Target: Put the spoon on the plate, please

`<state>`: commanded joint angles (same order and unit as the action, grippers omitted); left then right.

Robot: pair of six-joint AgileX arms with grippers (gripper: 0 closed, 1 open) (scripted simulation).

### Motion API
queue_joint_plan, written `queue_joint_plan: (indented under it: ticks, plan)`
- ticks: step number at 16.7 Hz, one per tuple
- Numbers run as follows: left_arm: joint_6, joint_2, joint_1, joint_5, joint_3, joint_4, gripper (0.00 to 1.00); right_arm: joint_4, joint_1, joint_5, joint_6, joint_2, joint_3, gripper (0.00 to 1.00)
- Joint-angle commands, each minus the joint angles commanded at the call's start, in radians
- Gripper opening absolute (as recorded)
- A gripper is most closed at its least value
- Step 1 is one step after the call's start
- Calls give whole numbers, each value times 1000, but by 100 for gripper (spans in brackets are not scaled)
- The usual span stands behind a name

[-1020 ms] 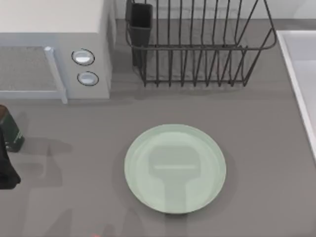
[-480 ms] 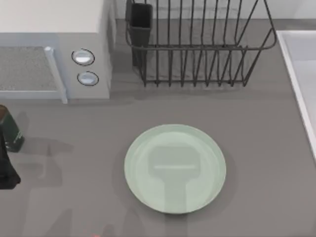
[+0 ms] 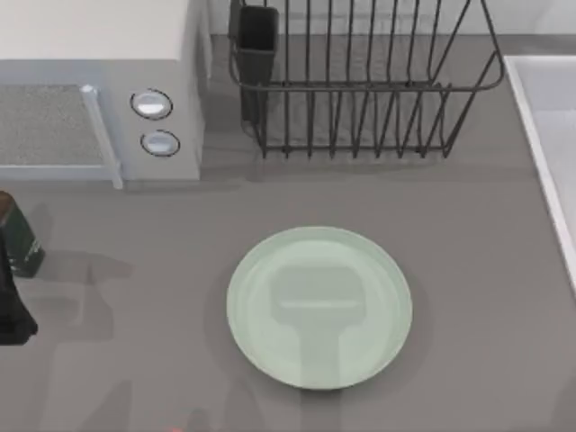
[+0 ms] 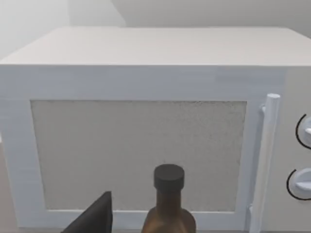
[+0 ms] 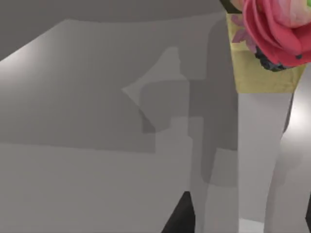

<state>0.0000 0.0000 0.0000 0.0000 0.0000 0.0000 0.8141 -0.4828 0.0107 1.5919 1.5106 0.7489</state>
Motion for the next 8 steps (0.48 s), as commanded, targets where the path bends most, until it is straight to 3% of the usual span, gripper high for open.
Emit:
queue_joint_plan:
  ticks: [4, 8]
  plan:
    - [0, 0, 0, 0, 0, 0, 100, 233, 0, 0, 5, -80, 129, 0]
    - [0, 0, 0, 0, 0, 0, 100, 336, 1, 0, -1, -137, 203, 0]
